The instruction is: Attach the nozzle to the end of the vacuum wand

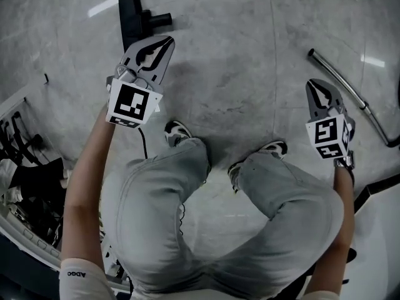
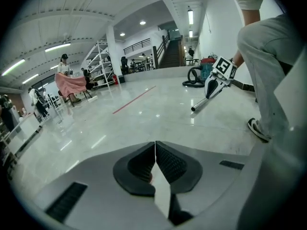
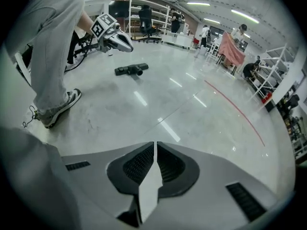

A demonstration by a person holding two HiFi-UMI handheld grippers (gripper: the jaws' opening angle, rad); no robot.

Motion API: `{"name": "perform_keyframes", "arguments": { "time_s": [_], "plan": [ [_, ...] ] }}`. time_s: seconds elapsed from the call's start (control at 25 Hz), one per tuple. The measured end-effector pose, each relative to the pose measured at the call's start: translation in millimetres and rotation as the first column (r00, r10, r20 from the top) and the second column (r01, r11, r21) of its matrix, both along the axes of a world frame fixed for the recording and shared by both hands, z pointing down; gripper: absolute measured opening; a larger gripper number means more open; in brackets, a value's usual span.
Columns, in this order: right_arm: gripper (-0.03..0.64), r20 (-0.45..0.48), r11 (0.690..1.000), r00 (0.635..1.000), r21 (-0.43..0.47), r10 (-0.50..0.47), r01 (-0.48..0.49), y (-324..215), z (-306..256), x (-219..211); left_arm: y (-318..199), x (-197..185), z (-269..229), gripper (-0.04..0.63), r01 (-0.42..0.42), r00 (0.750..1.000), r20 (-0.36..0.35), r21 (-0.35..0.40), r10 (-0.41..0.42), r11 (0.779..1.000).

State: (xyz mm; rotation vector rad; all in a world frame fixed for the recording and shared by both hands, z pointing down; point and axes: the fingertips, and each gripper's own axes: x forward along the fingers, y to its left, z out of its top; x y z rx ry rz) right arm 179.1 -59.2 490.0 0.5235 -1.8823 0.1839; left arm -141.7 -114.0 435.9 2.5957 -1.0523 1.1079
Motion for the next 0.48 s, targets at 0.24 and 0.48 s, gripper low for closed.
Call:
{"name": "perform_keyframes", "arguments": {
  "time_s": [0.24,0.48],
  "plan": [
    [0.057,0.002,0.999,0.999,0.012,-0.044,0.044,-25.4,40.2,4.6,-20.2,-2.0,46.6,0.011,-0.106,0.994,0.033,0.04,0.104,0.994],
    [0.172,-0.004,0.994,0.994,0.005,-0.109,0.109,-42.1,60.6,6.3,-39.3,-19.1,75.9,0.119,-0.152,0.984,0.101,0.048,0.147,0.987]
  ]
}}
